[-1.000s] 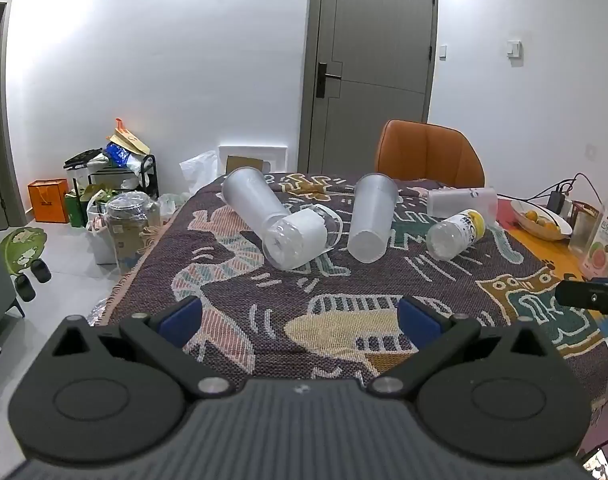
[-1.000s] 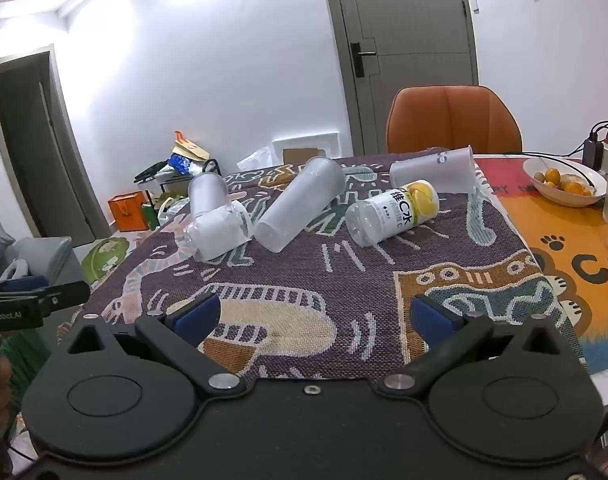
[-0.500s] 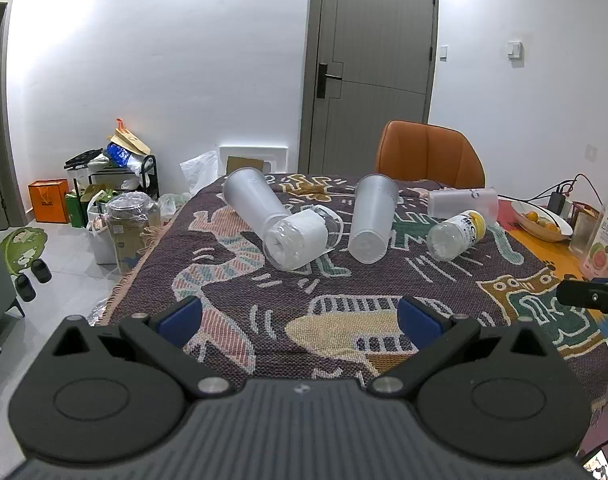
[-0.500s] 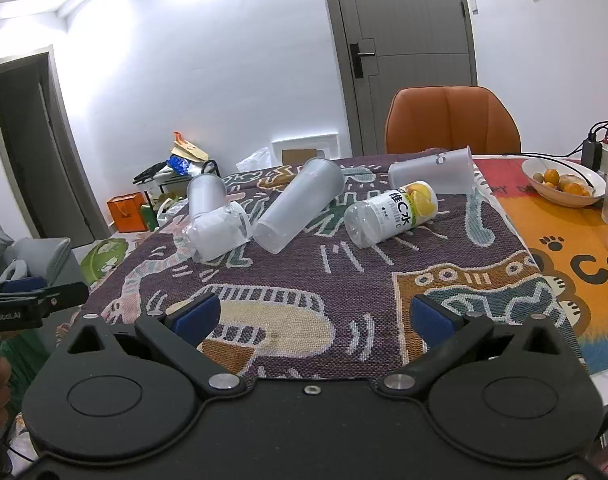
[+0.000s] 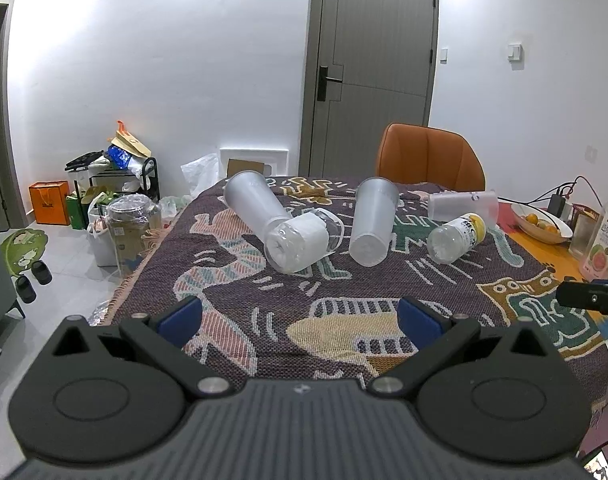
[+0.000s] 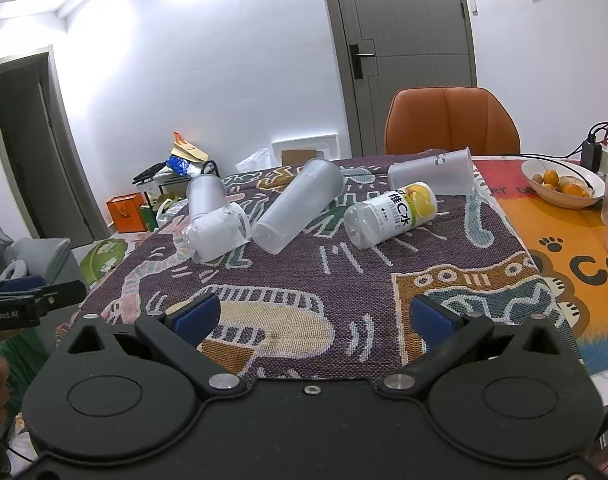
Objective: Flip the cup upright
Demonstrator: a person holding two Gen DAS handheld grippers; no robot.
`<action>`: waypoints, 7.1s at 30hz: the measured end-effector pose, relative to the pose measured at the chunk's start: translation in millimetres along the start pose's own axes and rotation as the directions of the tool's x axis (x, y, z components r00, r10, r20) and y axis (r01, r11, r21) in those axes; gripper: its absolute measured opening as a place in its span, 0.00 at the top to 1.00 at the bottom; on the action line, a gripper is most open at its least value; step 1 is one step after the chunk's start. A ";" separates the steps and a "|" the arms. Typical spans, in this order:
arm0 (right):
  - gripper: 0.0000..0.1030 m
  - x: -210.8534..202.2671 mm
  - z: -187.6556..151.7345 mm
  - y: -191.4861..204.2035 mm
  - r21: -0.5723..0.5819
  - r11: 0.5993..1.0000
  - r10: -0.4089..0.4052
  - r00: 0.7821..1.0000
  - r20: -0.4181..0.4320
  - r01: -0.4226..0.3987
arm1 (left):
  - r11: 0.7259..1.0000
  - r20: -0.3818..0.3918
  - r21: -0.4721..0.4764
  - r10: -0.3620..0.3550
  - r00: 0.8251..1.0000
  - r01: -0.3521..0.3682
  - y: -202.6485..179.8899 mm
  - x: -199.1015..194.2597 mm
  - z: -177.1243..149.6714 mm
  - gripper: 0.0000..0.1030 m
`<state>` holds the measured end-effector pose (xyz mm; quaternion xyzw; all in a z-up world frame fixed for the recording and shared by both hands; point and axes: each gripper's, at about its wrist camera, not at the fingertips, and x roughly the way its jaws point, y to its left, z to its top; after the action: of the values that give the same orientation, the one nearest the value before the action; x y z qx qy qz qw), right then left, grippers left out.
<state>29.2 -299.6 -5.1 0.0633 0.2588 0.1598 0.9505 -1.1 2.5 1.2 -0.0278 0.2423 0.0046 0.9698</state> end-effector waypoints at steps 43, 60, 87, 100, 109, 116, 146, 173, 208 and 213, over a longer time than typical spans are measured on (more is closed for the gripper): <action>0.00 -5.5 1.2 6.9 -0.016 1.000 0.010 1.000 0.010 -0.010 | 1.000 0.025 0.005 -0.010 1.000 0.010 -0.4 -11.5 3.9 0.00; 0.00 47.8 12.5 9.4 0.043 0.998 0.046 0.997 -0.065 -0.043 | 0.999 -0.037 -0.031 -0.018 0.999 0.017 18.0 44.4 12.9 0.00; 0.00 209.4 63.1 37.6 0.393 0.908 0.236 0.952 -0.195 -0.144 | 0.993 -0.136 -0.109 0.019 0.990 -0.034 77.9 146.3 58.9 0.01; 0.00 263.6 65.0 58.6 0.557 0.823 0.289 0.925 -0.245 -0.110 | 0.984 -0.194 -0.165 0.036 0.980 -0.068 116.1 180.4 63.1 0.00; 0.00 298.3 65.7 78.0 0.631 0.775 0.277 0.919 -0.281 -0.041 | 0.975 -0.216 -0.203 0.042 0.975 -0.087 146.2 188.9 54.9 0.00; 0.01 315.5 66.4 84.1 0.671 0.741 0.235 0.923 -0.304 0.032 | 0.969 -0.226 -0.221 0.062 0.972 -0.113 166.3 185.8 49.2 0.00; 0.32 266.8 57.9 76.1 0.680 0.733 0.274 0.919 -0.282 -0.009 | 0.964 -0.140 -0.248 0.059 0.988 -0.093 151.1 146.3 53.2 0.00; 0.32 143.7 0.1 -16.7 0.647 0.756 0.151 0.935 -0.322 0.100 | 0.986 -0.128 -0.122 -0.130 0.983 0.115 17.3 119.1 35.6 0.00; 0.15 88.4 -29.9 -87.0 0.676 0.732 0.120 0.962 -0.243 0.079 | 0.939 -0.263 0.141 -0.269 0.927 0.313 -76.4 130.5 57.5 0.00; 0.27 85.7 -44.6 -105.0 0.673 0.736 0.095 0.972 -0.216 0.077 | 0.912 -0.301 0.222 -0.272 0.914 0.344 -101.5 136.6 59.7 0.01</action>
<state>104.6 -367.9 -105.1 0.3864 0.4096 0.0657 0.8238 149.8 -96.1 -5.2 0.0663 0.3599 -0.1865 0.9117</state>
